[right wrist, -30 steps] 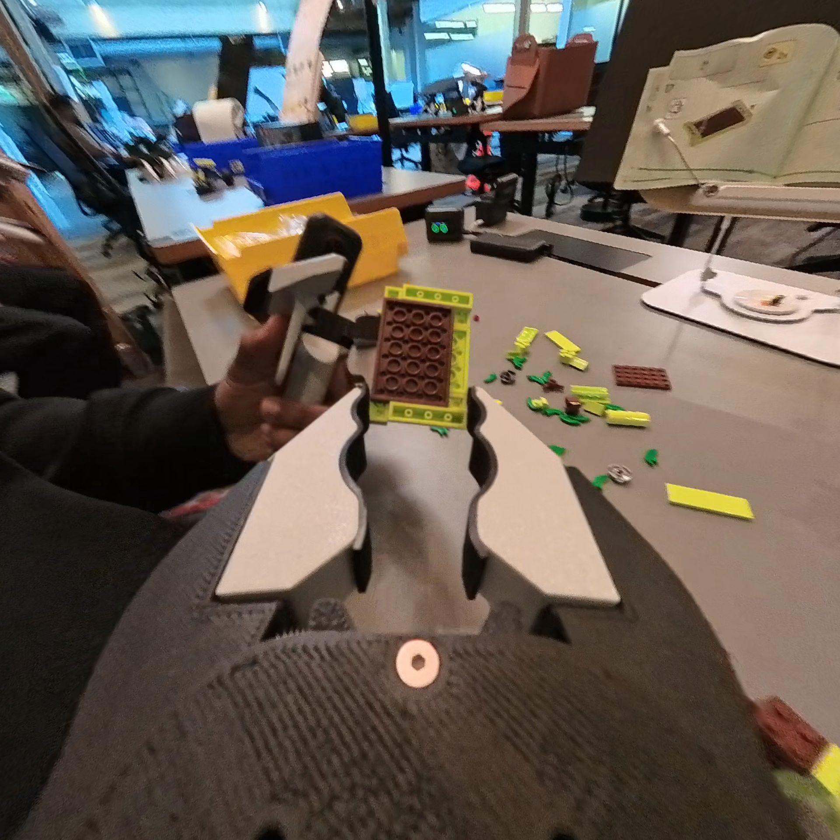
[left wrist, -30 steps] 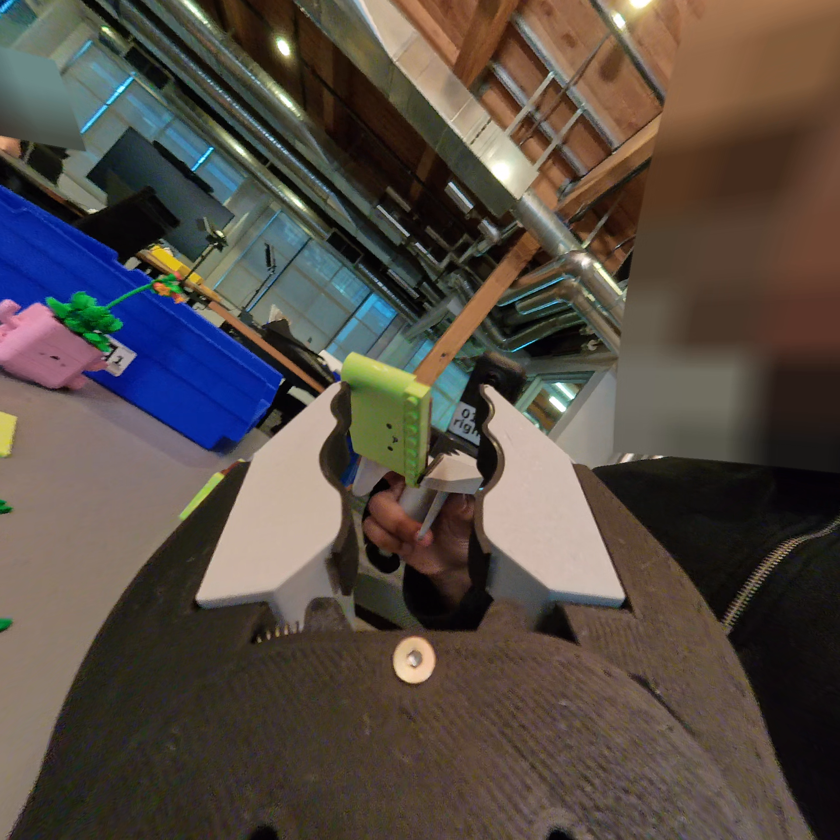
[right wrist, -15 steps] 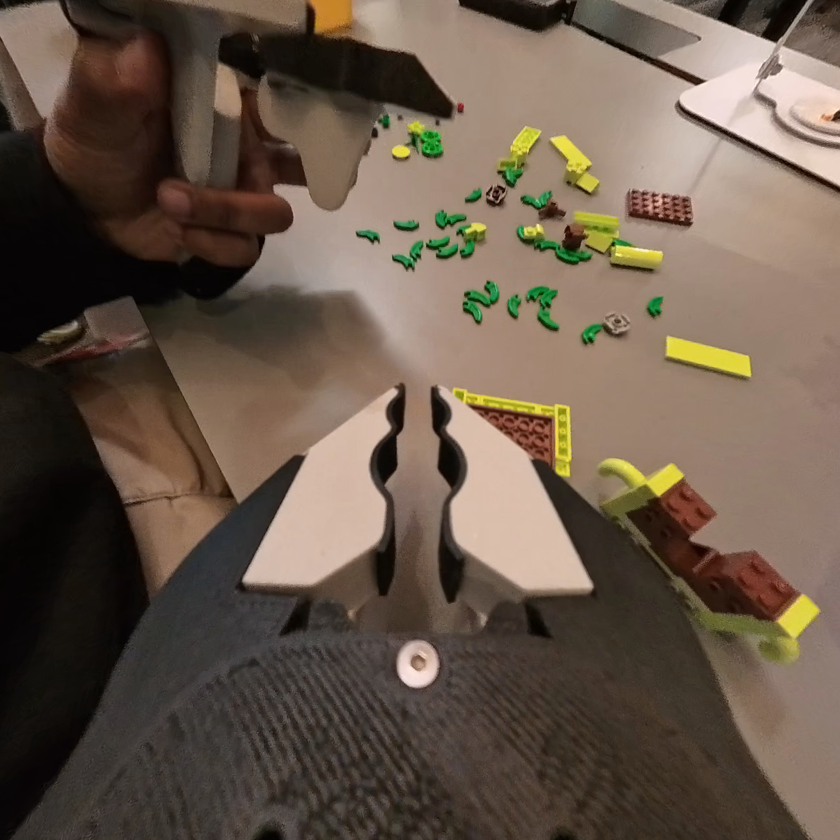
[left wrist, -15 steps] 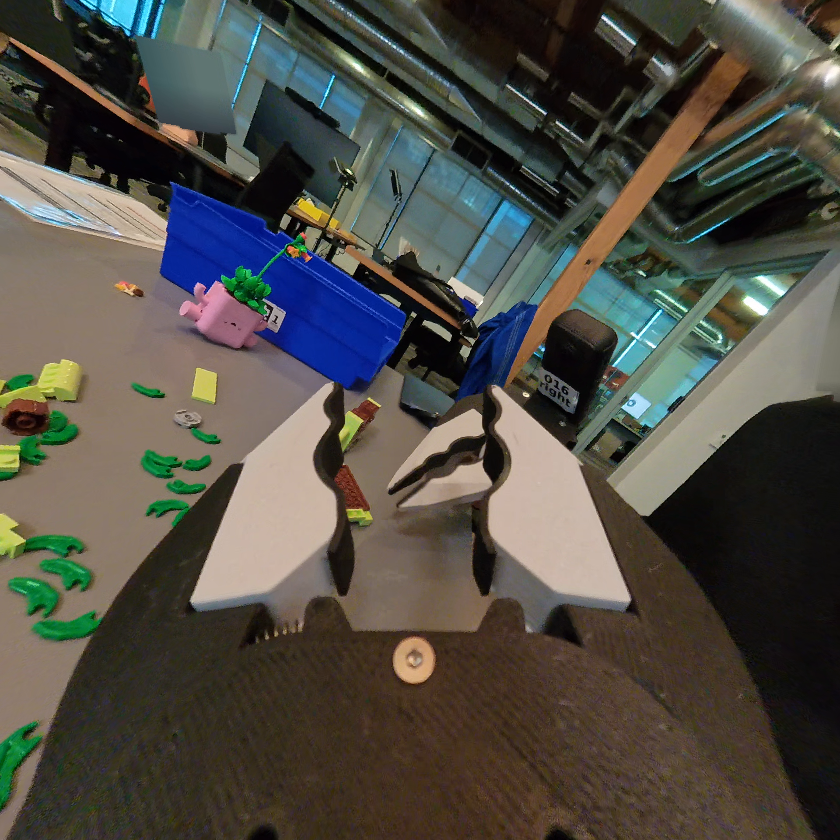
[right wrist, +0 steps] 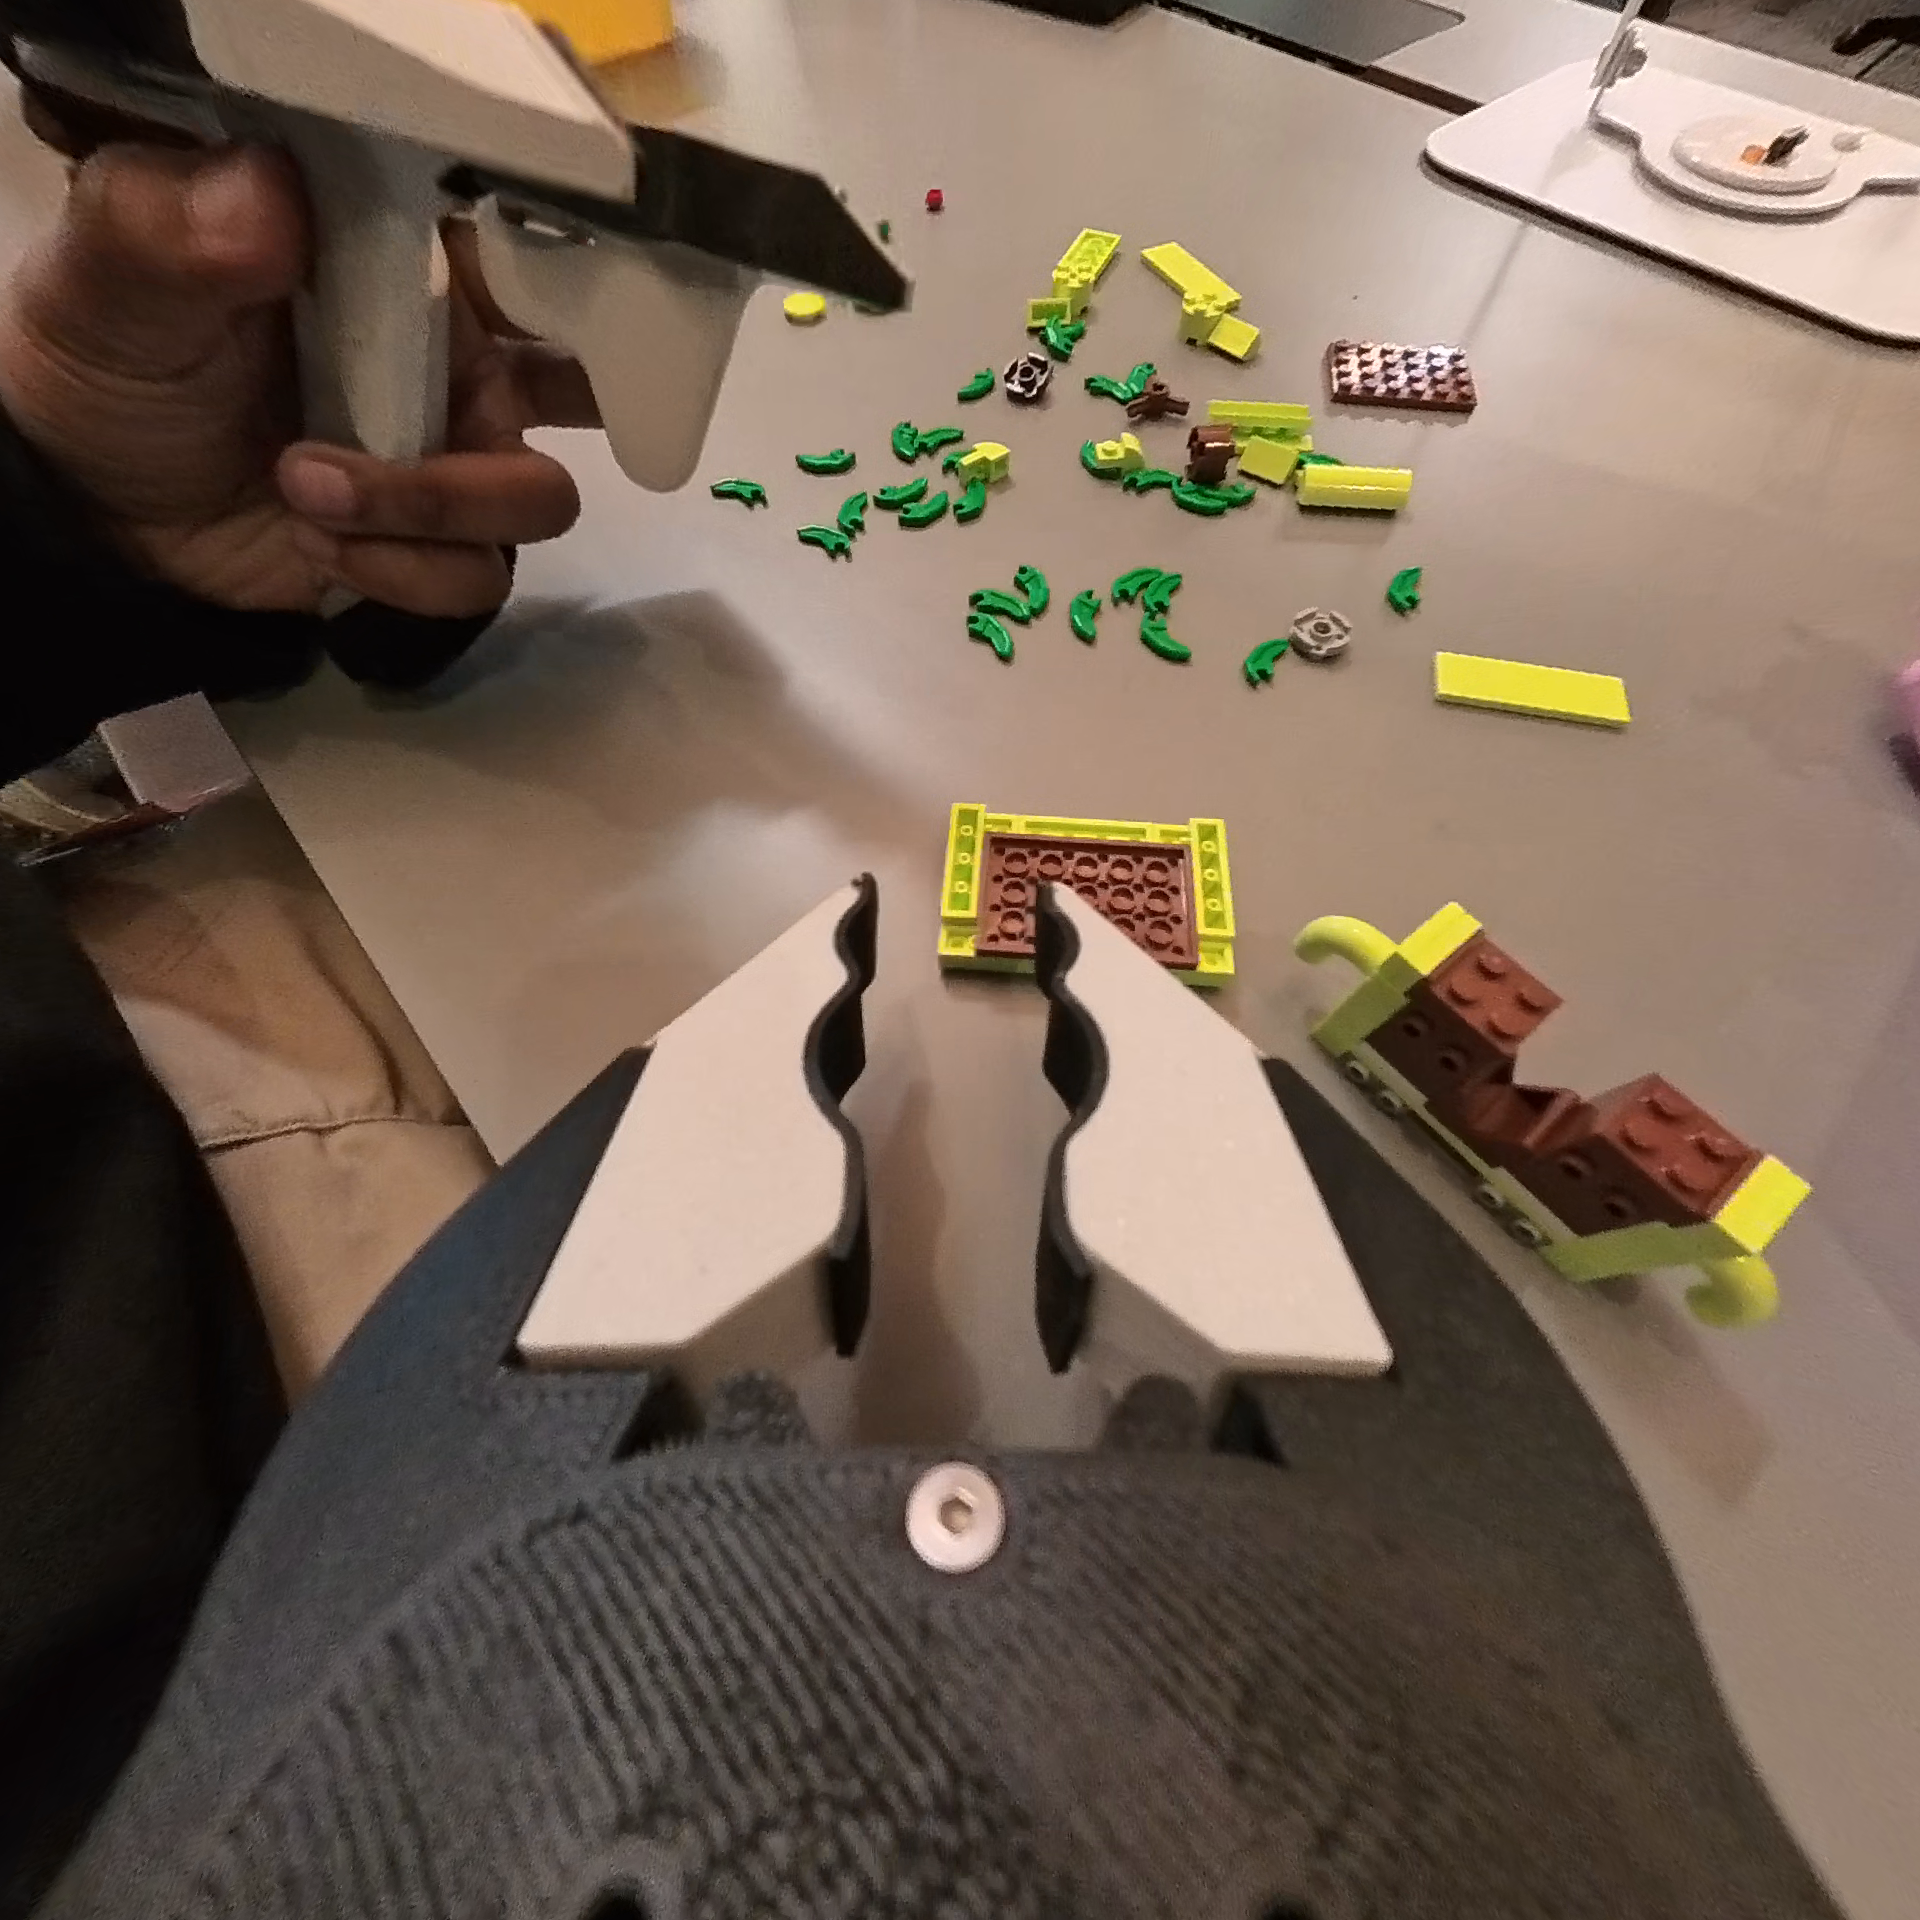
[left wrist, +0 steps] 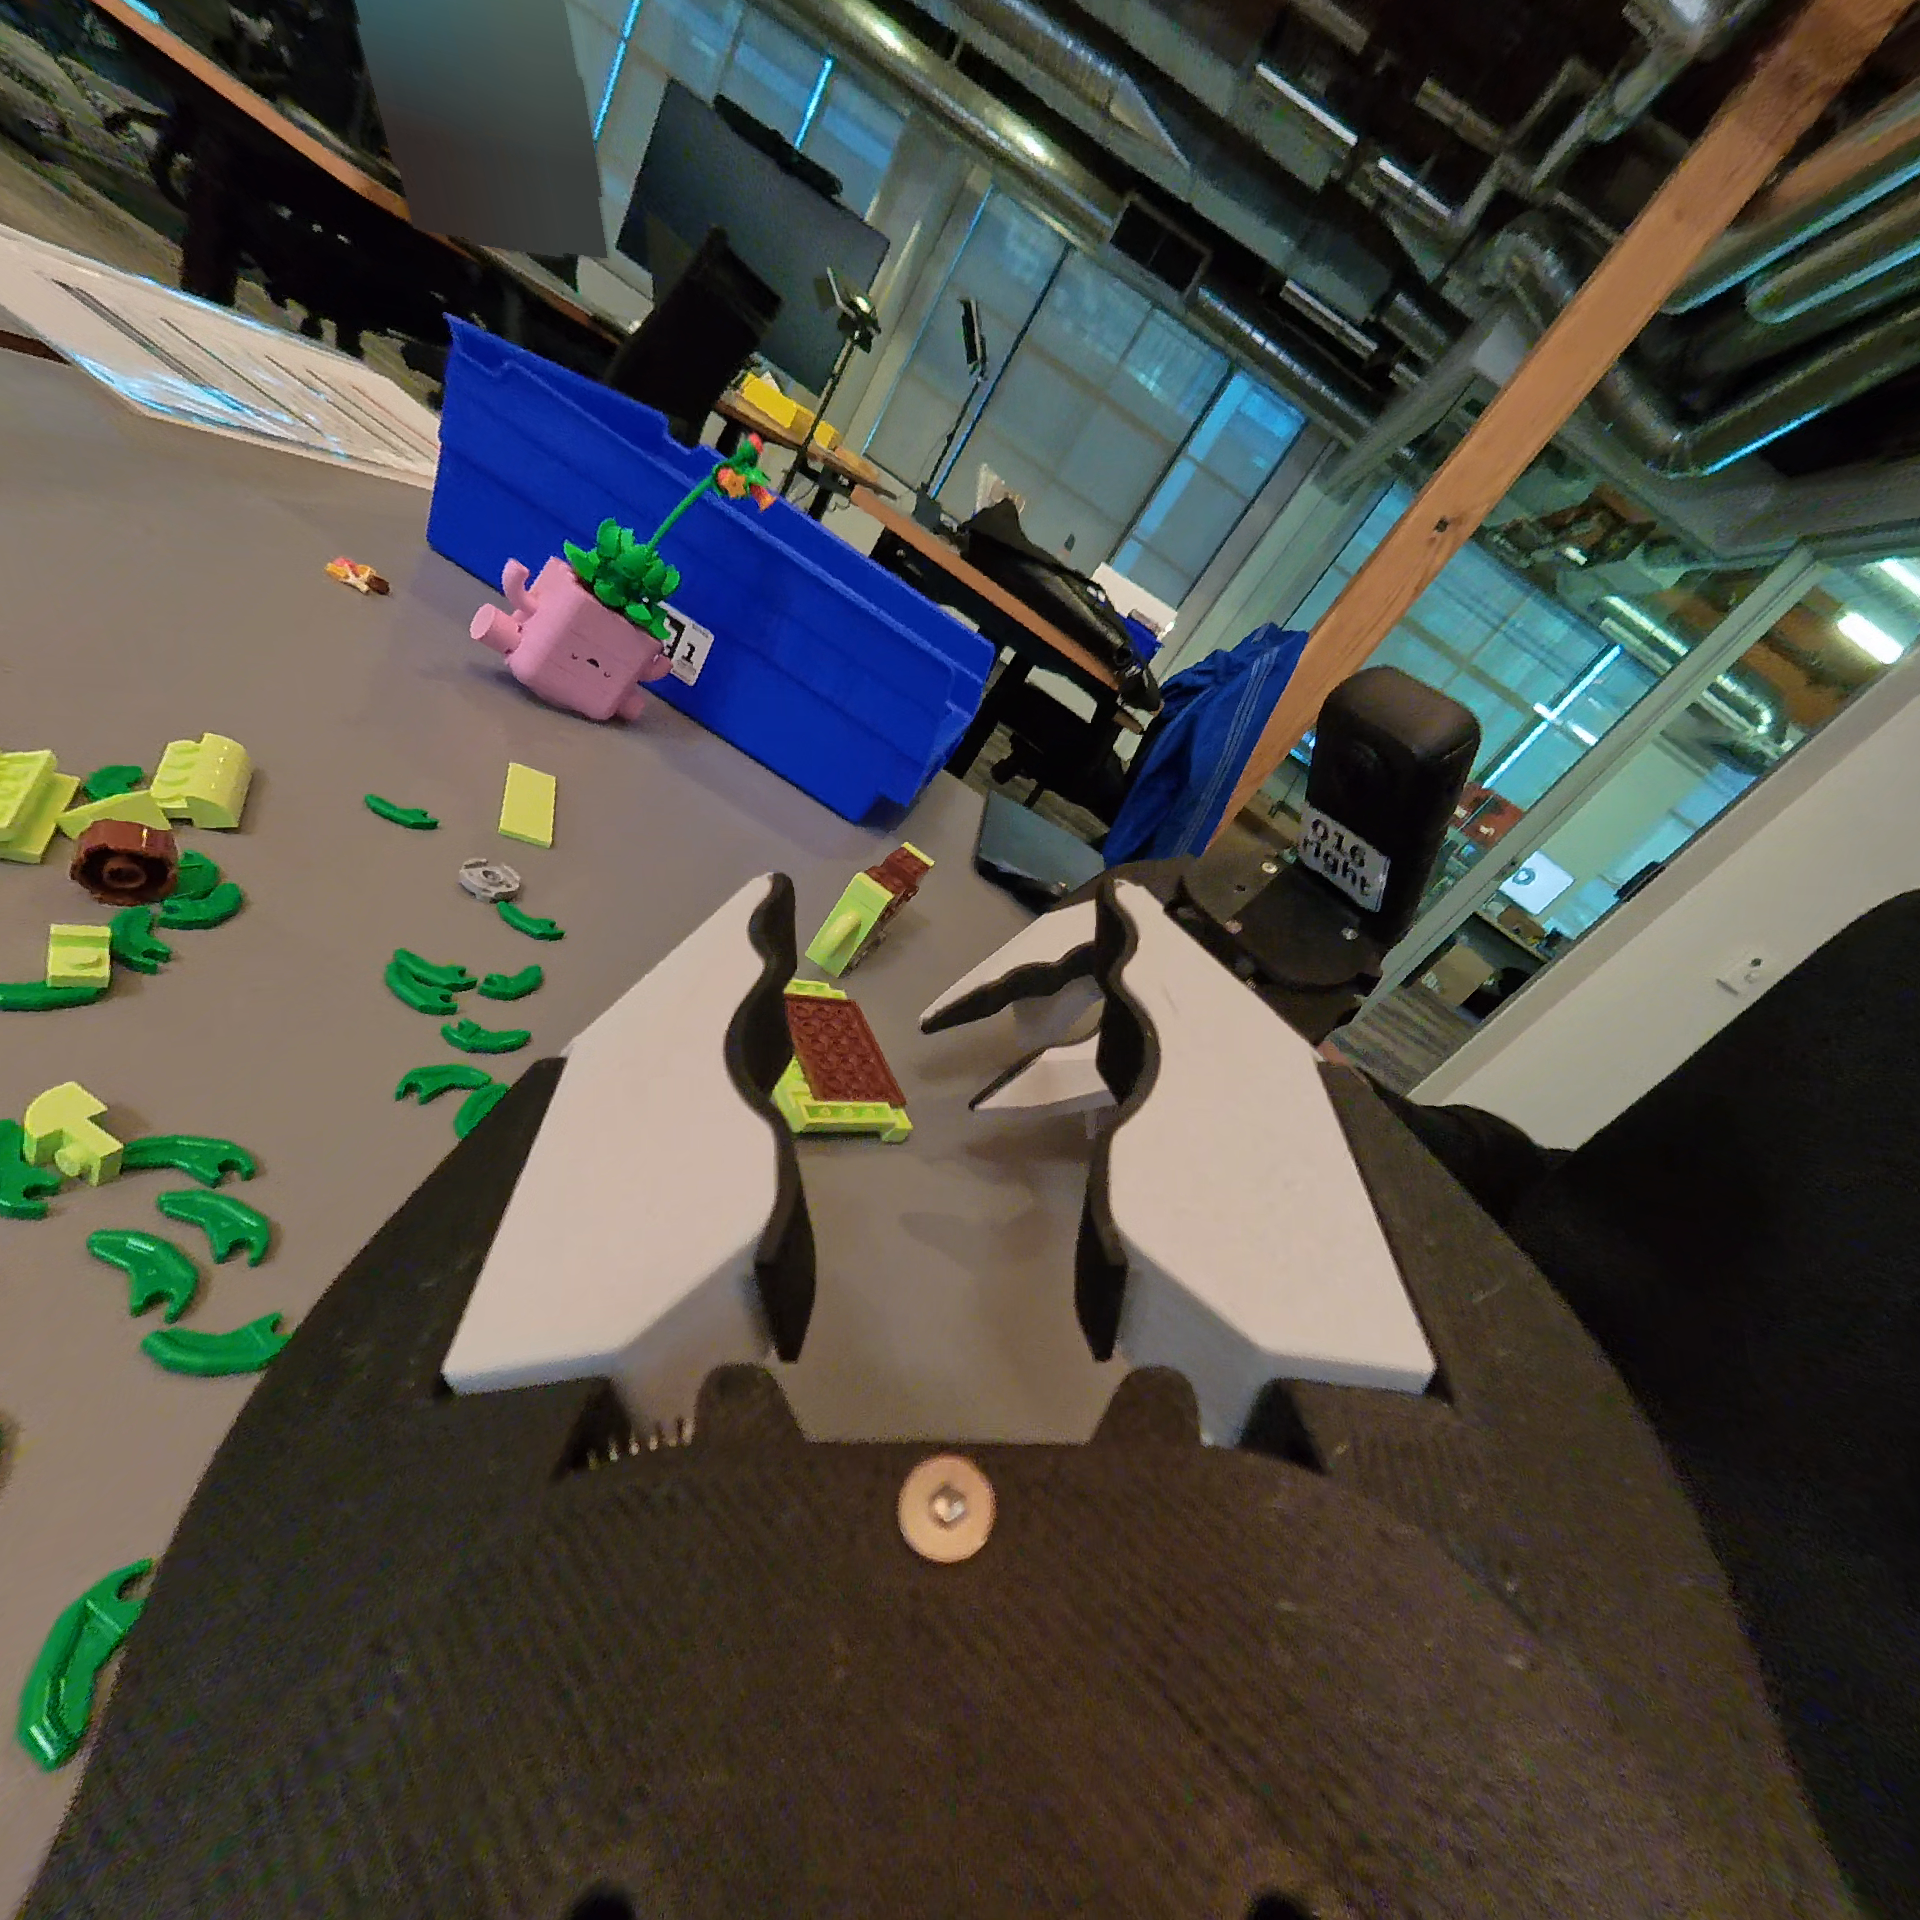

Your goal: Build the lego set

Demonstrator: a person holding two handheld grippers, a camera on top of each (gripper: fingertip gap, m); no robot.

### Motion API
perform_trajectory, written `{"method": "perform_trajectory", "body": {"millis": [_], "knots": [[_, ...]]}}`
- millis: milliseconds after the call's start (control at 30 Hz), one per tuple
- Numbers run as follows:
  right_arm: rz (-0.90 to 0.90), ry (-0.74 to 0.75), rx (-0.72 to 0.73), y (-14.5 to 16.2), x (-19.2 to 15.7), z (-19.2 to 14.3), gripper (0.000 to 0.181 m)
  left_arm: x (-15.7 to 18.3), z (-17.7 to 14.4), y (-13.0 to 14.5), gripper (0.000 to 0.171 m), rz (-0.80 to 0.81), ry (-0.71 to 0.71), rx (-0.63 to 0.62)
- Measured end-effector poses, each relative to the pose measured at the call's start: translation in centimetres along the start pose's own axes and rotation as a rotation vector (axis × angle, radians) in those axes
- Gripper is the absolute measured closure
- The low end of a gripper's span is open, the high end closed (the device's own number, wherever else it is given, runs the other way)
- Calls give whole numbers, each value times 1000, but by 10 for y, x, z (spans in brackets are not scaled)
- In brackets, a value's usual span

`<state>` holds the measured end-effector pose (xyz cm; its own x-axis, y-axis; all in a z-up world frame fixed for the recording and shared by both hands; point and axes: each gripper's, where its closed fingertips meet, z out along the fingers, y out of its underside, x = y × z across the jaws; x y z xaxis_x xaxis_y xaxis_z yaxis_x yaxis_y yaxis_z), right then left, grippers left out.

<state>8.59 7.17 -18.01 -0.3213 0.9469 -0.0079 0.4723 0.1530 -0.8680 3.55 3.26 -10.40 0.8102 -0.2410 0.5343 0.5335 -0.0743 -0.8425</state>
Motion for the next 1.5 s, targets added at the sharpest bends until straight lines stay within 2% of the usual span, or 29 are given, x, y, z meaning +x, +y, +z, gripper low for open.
{"method": "perform_trajectory", "body": {"millis": [167, 500, 600, 800, 1167, 1500], "knots": [[19, 6, -3, 1, 3, 1, 151, -3, 6, 14, 117, 65, -43, -62], [73, -2, 6, 0, 8, -1, 146, -6, 12, 23, 117, 123, -106, -128], [75, 34, -67, 12, 17, 1, 142, -5, 17, 32, 119, 155, -122, -188], [88, 32, -132, 22, 19, 5, 135, -3, 26, 58, 118, 52, -69, -346], [120, 35, -152, 25, 22, 7, 130, -14, 31, 75, 110, 170, -215, -463], [132, 22, -156, 25, 22, 8, 128, -18, 34, 85, 108, 211, -258, -533]]}}
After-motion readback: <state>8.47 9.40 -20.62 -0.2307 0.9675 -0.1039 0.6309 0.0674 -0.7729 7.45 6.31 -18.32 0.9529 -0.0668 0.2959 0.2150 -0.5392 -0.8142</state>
